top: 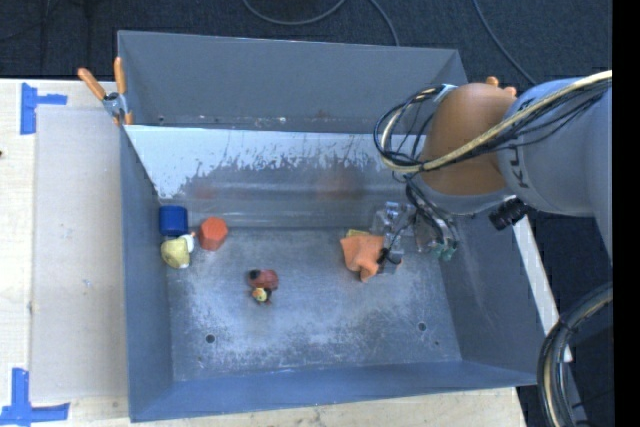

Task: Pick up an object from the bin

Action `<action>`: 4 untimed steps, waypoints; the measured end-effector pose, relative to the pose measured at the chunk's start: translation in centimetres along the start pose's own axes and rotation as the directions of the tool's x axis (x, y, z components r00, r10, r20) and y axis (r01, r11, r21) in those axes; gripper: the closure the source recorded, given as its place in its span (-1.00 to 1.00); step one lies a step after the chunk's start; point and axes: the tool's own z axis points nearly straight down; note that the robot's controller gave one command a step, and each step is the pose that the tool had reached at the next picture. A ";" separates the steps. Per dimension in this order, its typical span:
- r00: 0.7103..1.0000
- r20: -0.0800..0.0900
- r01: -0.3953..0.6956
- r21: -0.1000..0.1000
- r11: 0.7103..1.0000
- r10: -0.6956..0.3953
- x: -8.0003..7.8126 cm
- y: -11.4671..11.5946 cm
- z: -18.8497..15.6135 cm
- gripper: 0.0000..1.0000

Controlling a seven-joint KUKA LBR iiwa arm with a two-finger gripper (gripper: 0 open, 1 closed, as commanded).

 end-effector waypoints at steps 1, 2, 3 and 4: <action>1.000 0.000 0.000 0.000 1.000 0.000 0.0 0.0 0.0 1.00; 1.000 0.008 -0.012 -0.003 1.000 0.012 0.3 -0.6 0.0 1.00; 1.000 0.011 -0.018 -0.003 1.000 0.018 0.3 -1.3 -0.1 1.00; 1.000 0.023 -0.016 -0.004 1.000 0.016 1.2 -1.6 -0.3 1.00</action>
Offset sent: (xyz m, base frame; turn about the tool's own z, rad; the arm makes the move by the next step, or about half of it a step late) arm -0.0110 -0.0136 -0.0042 0.0219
